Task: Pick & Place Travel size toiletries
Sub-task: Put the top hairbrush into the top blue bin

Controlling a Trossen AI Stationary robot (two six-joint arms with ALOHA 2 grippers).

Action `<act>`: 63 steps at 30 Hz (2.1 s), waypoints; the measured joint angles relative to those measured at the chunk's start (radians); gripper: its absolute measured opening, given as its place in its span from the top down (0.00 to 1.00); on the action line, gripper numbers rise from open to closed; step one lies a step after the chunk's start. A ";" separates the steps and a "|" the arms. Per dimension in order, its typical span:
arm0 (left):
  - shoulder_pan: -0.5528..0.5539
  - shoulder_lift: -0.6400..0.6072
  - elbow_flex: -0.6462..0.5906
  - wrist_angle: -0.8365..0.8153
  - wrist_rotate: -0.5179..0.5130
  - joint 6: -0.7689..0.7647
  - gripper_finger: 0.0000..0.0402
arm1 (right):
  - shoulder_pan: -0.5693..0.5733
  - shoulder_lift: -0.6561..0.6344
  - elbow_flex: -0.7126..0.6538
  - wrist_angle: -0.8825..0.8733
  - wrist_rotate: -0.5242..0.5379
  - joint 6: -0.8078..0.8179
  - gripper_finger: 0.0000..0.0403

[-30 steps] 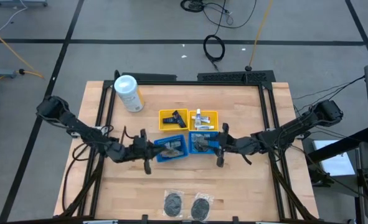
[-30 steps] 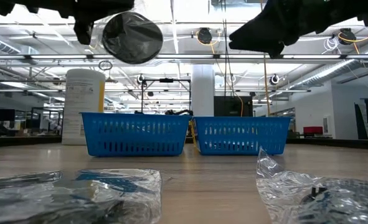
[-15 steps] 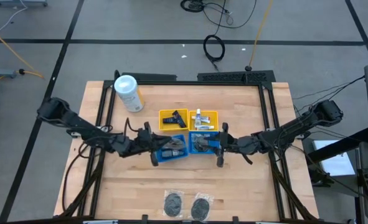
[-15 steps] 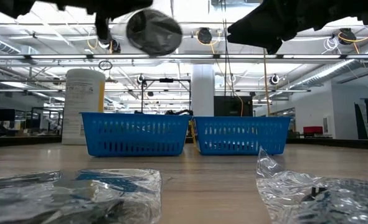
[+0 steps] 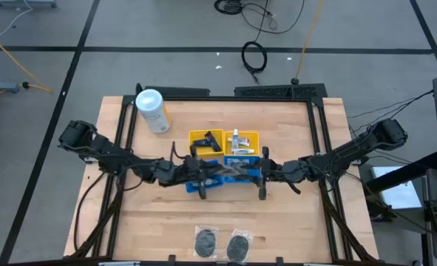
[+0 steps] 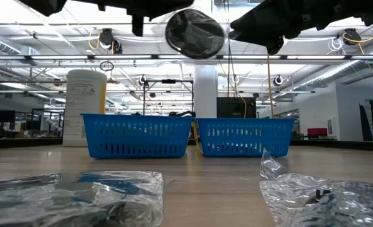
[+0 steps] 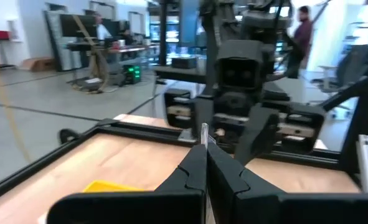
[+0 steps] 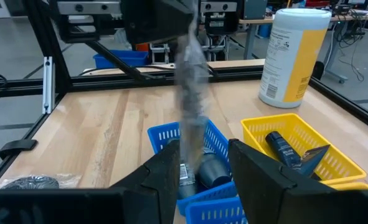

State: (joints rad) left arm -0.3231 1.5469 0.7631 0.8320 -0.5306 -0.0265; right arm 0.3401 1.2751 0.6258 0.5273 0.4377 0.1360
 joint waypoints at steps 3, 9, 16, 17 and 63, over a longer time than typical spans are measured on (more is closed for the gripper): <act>0.011 0.033 0.032 0.000 0.030 0.002 1.00 | 0.000 0.000 0.000 0.000 0.001 0.000 0.68; 0.033 0.088 0.105 -0.002 0.043 0.034 1.00 | 0.000 0.000 0.000 0.007 0.001 -0.002 0.68; 0.070 0.145 0.165 -0.013 0.131 0.043 1.00 | 0.000 0.000 0.000 0.010 0.001 -0.004 0.68; 0.073 0.146 0.165 -0.020 0.132 0.043 1.00 | 0.000 0.000 0.000 0.007 0.002 -0.009 0.68; -0.061 0.001 0.166 -0.450 -0.042 -0.092 0.66 | -0.239 0.000 0.000 -0.304 -0.303 0.101 0.95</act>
State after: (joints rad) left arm -0.3841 1.5481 0.9295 0.3820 -0.5726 -0.1184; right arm 0.1007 1.2751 0.6254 0.2232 0.1350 0.2373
